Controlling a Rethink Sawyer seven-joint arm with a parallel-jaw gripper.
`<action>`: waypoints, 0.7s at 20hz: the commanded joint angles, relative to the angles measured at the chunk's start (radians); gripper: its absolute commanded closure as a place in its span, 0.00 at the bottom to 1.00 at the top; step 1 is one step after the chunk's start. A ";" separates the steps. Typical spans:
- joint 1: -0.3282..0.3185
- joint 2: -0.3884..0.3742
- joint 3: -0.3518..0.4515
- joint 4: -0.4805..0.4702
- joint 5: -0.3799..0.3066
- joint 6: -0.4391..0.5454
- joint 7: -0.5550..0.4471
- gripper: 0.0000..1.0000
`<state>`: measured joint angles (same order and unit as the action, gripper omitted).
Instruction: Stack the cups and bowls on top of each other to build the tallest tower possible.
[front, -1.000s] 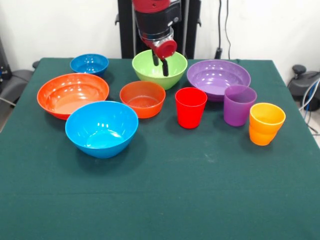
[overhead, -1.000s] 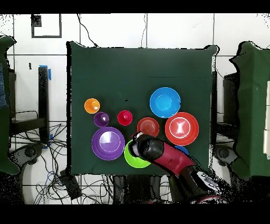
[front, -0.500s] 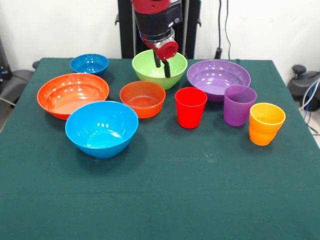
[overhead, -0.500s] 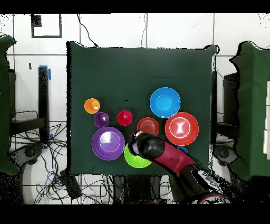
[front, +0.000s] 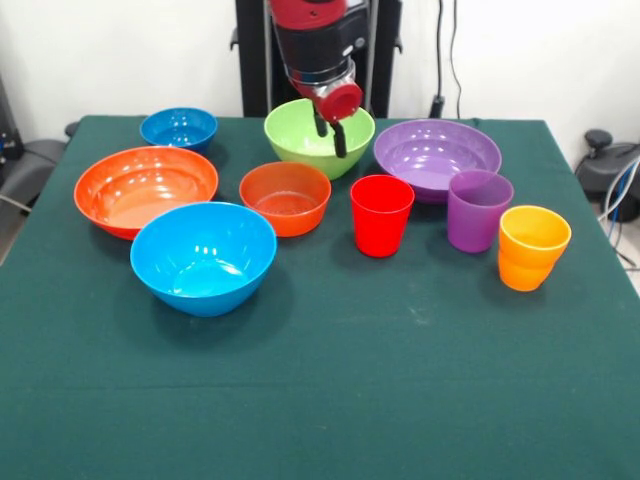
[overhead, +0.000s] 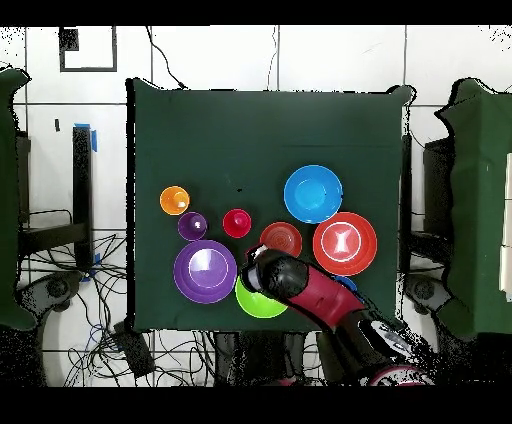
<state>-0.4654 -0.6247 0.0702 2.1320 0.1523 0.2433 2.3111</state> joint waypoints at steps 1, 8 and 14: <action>0.071 0.048 0.026 -0.105 0.086 0.073 0.163 0.00; 0.134 0.140 -0.013 -0.159 0.120 0.005 0.176 0.00; 0.145 0.164 -0.021 -0.175 0.137 -0.008 0.166 0.00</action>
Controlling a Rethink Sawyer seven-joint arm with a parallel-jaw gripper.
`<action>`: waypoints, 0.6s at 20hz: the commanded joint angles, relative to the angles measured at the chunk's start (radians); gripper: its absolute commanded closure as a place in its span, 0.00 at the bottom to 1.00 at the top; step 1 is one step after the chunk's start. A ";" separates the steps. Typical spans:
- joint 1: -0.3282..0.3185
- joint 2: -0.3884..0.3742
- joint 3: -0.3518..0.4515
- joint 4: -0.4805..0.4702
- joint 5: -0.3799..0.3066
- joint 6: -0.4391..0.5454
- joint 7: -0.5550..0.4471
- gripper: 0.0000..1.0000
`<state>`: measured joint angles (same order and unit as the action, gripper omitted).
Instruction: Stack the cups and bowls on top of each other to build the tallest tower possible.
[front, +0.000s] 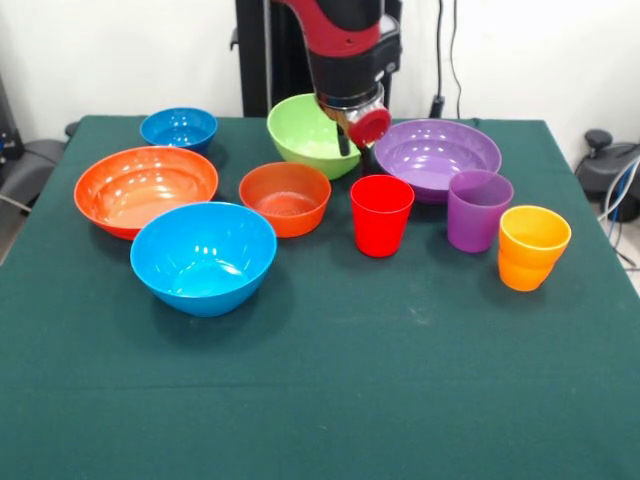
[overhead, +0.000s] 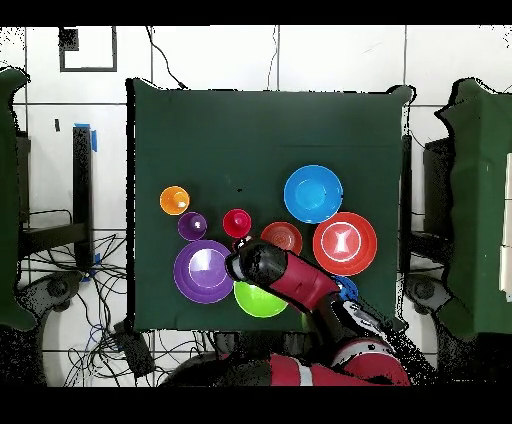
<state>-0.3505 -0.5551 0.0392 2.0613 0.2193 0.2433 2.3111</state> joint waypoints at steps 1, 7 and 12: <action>0.031 0.098 0.009 -0.105 0.072 -0.009 0.164 0.00; 0.036 0.139 0.008 -0.101 0.067 -0.042 0.151 0.00; 0.011 0.138 0.015 -0.092 0.046 -0.017 0.116 0.00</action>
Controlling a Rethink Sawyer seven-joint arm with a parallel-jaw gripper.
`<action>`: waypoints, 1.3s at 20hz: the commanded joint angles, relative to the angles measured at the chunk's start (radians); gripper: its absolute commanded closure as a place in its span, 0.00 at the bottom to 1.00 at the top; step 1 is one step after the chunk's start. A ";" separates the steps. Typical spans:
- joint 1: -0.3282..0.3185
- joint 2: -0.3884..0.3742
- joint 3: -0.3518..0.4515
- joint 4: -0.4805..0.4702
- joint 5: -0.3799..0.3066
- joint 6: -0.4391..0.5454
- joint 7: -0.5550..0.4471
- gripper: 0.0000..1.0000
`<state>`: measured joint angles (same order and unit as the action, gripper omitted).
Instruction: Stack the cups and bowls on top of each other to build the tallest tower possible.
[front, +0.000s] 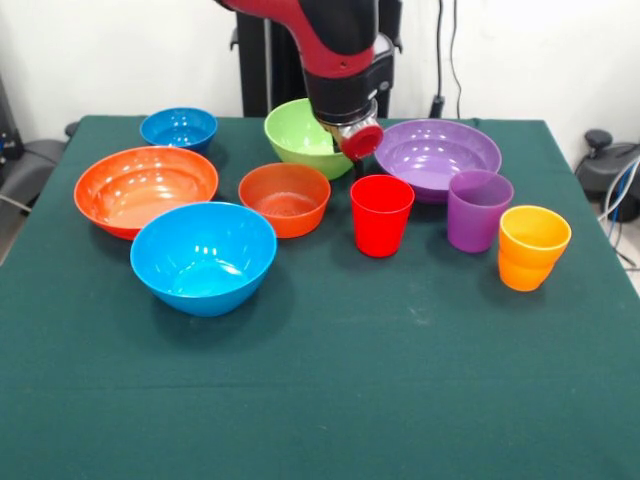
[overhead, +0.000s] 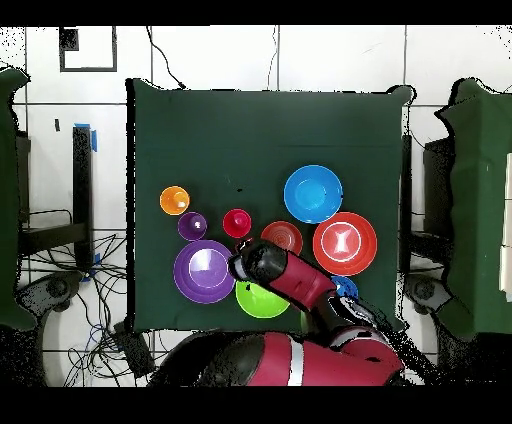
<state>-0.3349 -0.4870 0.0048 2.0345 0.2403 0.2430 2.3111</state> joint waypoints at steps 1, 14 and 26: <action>-0.006 0.071 0.050 -0.065 0.023 -0.018 0.115 0.00; -0.001 0.070 0.055 -0.076 0.018 0.022 0.098 0.00; -0.006 0.038 0.051 -0.060 0.009 0.056 0.085 0.00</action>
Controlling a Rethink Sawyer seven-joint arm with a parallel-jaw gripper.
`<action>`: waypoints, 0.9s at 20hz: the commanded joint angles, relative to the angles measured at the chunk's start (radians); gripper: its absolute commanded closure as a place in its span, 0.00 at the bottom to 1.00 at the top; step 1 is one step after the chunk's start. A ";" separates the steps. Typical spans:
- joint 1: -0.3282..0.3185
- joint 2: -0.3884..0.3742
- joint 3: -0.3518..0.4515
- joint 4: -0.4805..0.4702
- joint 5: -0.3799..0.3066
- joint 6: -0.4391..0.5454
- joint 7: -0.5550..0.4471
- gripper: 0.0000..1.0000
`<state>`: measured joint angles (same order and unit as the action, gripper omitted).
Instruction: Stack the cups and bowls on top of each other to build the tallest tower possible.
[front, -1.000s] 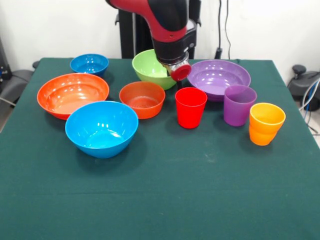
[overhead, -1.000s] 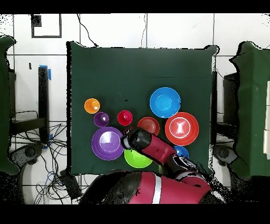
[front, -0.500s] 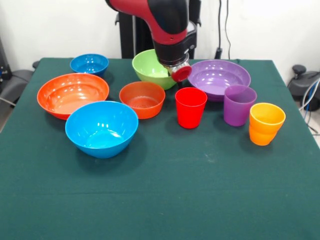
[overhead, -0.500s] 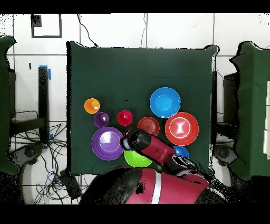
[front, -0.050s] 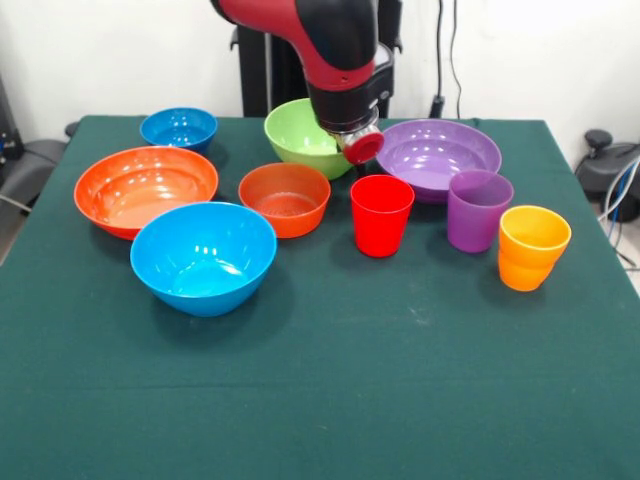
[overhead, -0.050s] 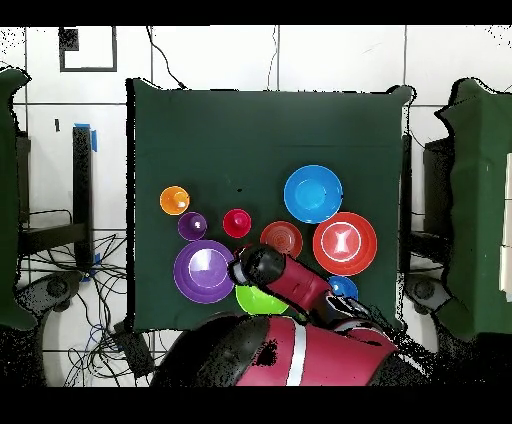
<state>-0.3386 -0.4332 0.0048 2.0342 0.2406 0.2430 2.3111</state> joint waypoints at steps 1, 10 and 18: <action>-0.002 -0.025 0.050 -0.052 0.009 0.060 0.087 0.00; 0.002 -0.044 0.038 -0.040 0.002 0.081 0.082 0.00; -0.017 -0.095 0.032 -0.007 -0.021 0.117 0.055 0.00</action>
<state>-0.3422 -0.4947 -0.0017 2.0346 0.2403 0.2530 2.3111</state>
